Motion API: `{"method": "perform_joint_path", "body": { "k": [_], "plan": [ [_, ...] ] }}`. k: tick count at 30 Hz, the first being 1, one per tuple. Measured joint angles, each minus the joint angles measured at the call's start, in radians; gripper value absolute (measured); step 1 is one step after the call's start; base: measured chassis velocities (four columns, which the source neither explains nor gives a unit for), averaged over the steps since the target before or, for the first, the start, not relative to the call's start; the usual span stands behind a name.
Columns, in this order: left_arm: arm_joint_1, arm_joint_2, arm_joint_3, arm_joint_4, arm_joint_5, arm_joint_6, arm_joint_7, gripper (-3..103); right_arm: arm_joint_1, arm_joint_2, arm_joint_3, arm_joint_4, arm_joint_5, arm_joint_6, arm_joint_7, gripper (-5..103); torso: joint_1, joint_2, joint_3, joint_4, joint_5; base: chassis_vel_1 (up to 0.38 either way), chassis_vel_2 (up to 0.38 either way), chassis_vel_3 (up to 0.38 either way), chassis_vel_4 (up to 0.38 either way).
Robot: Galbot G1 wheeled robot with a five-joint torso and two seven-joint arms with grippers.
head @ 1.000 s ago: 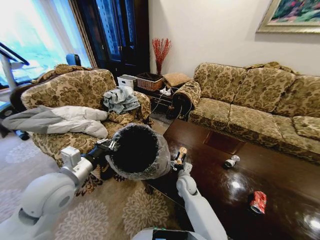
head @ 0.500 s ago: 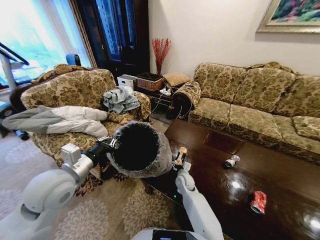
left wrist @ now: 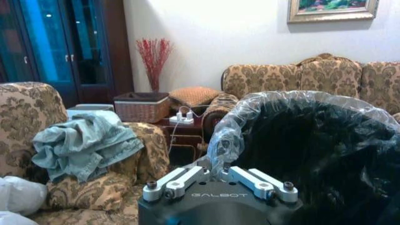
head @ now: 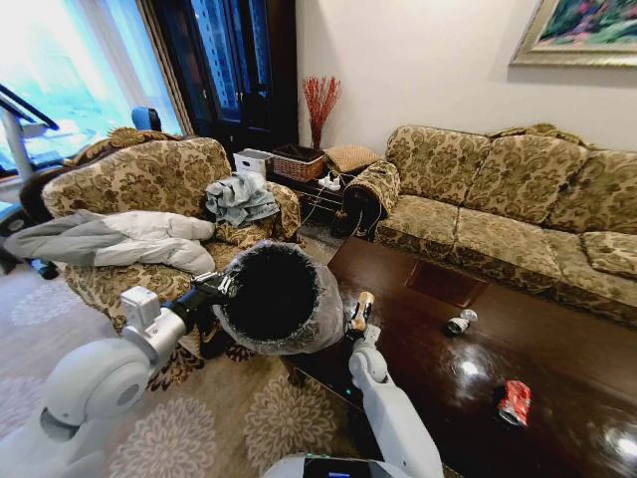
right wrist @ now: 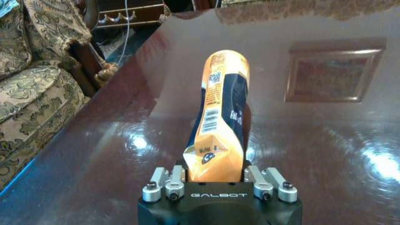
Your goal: Move to the front of the table and place the trash on the table into the trash bin.
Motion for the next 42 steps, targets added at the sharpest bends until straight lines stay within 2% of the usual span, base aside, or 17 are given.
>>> {"method": "perform_joint_path", "body": {
  "k": [7, 10, 11, 13, 15, 17, 18, 22, 24, 27, 28, 29, 34, 35, 38, 40, 42],
  "plan": [
    [-0.043, 0.049, 0.024, 0.067, -0.021, -0.039, 0.025, 3, -0.026, -0.058, 0.012, 0.11, -0.083, 0.054, -0.049, 41, 0.0, 0.0, 0.0, -0.0001, 0.0, 0.0, 0.0, 0.0, 0.0],
    [-0.103, 0.107, 0.048, 0.151, -0.024, -0.071, 0.056, 3, -0.055, -0.152, 0.033, 0.257, -0.101, 0.072, -0.103, 41, 0.0, 0.0, 0.0, -0.0002, -0.0001, 0.0, 0.0, 0.0, 0.0],
    [-0.103, 0.107, 0.048, 0.151, -0.024, -0.071, 0.056, 3, -0.055, -0.152, 0.033, 0.257, -0.101, 0.072, -0.103, 41, 0.0, 0.0, 0.0, -0.0002, -0.0001, 0.0, 0.0, 0.0, 0.0],
    [-0.124, 0.146, 0.054, 0.209, -0.029, -0.099, 0.088, 3, -0.075, -0.247, 0.047, 0.379, -0.098, 0.088, -0.168, 41, 0.0, 0.0, 0.0, -0.0008, -0.0001, 0.0, 0.0, 0.0, 0.0],
    [-0.124, 0.16, 0.05, 0.231, -0.029, -0.111, 0.099, 3, -0.075, -0.287, 0.05, 0.426, -0.095, 0.096, -0.208, 41, 0.0, 0.0, 0.0, -0.0007, -0.0003, 0.0, 0.0, 0.0, 0.0],
    [-0.132, 0.193, 0.046, 0.28, -0.035, -0.125, 0.108, 3, -0.056, -0.384, 0.052, 0.531, -0.068, 0.107, -0.298, 41, 0.0, 0.0, 0.0, 0.0002, 0.0004, 0.0, 0.0, 0.0, 0.0],
    [-0.132, 0.193, 0.046, 0.28, -0.035, -0.125, 0.108, 3, -0.056, -0.384, 0.052, 0.531, -0.068, 0.107, -0.298, 41, 0.0, 0.0, 0.0, 0.0002, 0.0004, 0.0, 0.0, 0.0, 0.0],
    [-0.183, 0.251, 0.078, 0.365, -0.044, -0.167, 0.127, 3, 0.028, -0.535, 0.052, 0.618, 0.036, 0.116, -0.402, 41, 0.0, 0.0, 0.0, 0.0006, -0.0003, 0.0, 0.0, 0.0, 0.0],
    [-0.208, 0.264, 0.098, 0.383, -0.048, -0.17, 0.13, 3, 0.045, -0.571, 0.051, 0.625, 0.056, 0.127, -0.418, 41, 0.0, 0.0, 0.0, 0.0007, -0.0001, 0.0, 0.0, 0.0, 0.0],
    [-0.314, 0.291, 0.189, 0.433, -0.056, -0.171, 0.132, 3, 0.069, -0.653, 0.061, 0.648, 0.111, 0.158, -0.45, 41, 0.0, 0.0, 0.0, 0.0001, 0.0001, 0.0, 0.0, 0.0, 0.0],
    [-0.398, 0.298, 0.266, 0.461, -0.059, -0.168, 0.126, 3, 0.071, -0.689, 0.08, 0.673, 0.145, 0.165, -0.463, 41, 0.0, 0.0, 0.0, -0.0003, 0.0004, 0.0, 0.0, 0.0, 0.0],
    [-0.398, 0.298, 0.266, 0.461, -0.059, -0.168, 0.126, 3, 0.071, -0.689, 0.08, 0.673, 0.145, 0.165, -0.463, 41, 0.0, 0.0, 0.0, -0.0003, 0.0004, 0.0, 0.0, 0.0, 0.0],
    [-0.662, 0.299, 0.514, 0.567, -0.087, -0.142, 0.105, 3, 0.066, -0.781, 0.157, 0.759, 0.274, 0.2, -0.481, 41, 0.0, 0.0, 0.0, -0.0004, -0.0001, 0.0, 0.0, 0.0, 0.0],
    [-0.662, 0.299, 0.514, 0.567, -0.087, -0.142, 0.105, 3, 0.066, -0.781, 0.157, 0.759, 0.274, 0.2, -0.481, 41, 0.0, 0.0, 0.0, -0.0004, -0.0001, 0.0, 0.0, 0.0, 0.0],
    [-0.855, 0.265, 0.697, 0.678, -0.091, -0.121, 0.086, 3, 0.081, -0.819, 0.175, 0.792, 0.362, 0.217, -0.497, 41, 0.0, 0.0, 0.0, 0.0006, 0.0003, 0.0, 0.0, 0.0, 0.0],
    [-0.877, 0.258, 0.721, 0.691, -0.093, -0.118, 0.085, 3, 0.084, -0.821, 0.175, 0.794, 0.369, 0.219, -0.499, 41, 0.0, 0.0, 0.0, 0.0006, 0.0001, 0.0, 0.0, 0.0, 0.0],
    [-1.004, 0.216, 0.861, 0.776, -0.107, -0.1, 0.074, 3, 0.114, -0.839, 0.161, 0.796, 0.397, 0.225, -0.513, 41, 0.0, 0.0, 0.0, -0.0005, -0.0005, 0.0, 0.0, 0.0, 0.0]
  ]
}}
